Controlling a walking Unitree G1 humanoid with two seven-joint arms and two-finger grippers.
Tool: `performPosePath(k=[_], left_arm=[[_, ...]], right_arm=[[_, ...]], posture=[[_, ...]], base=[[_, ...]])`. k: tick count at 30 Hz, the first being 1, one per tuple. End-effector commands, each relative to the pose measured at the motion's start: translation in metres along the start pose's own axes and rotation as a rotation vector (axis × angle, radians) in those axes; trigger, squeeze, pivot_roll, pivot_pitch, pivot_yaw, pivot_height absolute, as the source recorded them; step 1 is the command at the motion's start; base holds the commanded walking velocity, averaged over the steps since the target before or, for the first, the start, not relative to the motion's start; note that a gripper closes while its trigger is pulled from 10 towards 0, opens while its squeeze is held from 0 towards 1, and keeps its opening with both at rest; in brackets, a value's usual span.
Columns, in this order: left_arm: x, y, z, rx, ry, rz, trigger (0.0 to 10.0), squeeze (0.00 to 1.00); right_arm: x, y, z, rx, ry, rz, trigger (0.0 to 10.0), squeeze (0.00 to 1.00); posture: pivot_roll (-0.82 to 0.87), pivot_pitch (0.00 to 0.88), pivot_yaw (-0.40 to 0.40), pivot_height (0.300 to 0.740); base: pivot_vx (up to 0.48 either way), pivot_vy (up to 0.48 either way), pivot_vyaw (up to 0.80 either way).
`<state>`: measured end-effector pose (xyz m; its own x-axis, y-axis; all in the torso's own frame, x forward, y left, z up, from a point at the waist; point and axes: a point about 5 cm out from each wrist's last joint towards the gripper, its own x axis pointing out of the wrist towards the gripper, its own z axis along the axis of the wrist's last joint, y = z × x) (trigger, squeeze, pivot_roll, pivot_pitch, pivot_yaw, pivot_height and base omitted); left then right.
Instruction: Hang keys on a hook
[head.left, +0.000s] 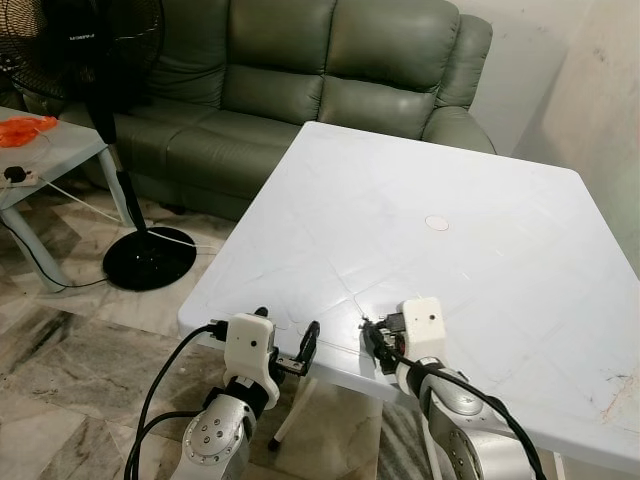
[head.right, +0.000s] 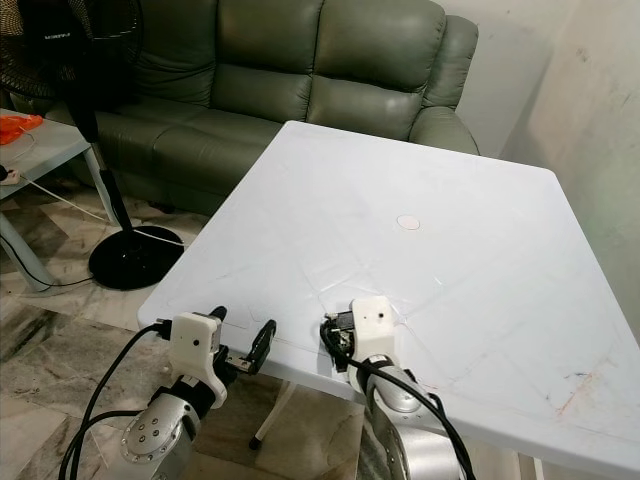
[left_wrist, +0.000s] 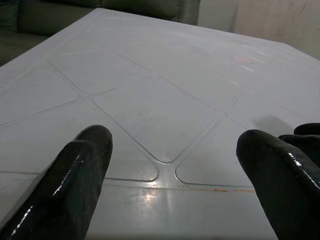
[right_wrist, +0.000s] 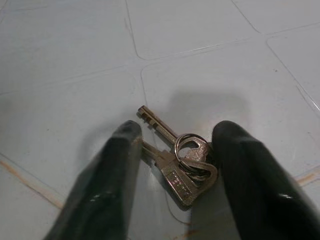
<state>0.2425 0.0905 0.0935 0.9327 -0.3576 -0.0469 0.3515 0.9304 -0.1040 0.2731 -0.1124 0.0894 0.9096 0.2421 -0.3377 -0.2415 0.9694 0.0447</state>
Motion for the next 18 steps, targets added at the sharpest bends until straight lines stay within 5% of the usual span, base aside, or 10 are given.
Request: performPosePath(k=[1, 18], left_arm=[[-0.0009, -0.0030, 0.0029, 0.007, -0.011, -0.003, 10.0, 0.00], [-0.0016, -0.0029, 0.0033, 0.005, -0.011, 0.002, 10.0, 0.00]], right_arm=[[0.0001, -0.0024, -0.0030, -0.007, 0.022, -0.016, 0.0, 0.00], [-0.0010, -0.0018, -0.0032, -0.013, 0.017, -0.023, 0.0, 0.00]], posture=[[0.06, 0.046, -0.101, 0.740], [0.06, 0.060, -0.098, 0.740]], base=[[0.000, 0.000, 0.00], [0.000, 0.000, 0.00]])
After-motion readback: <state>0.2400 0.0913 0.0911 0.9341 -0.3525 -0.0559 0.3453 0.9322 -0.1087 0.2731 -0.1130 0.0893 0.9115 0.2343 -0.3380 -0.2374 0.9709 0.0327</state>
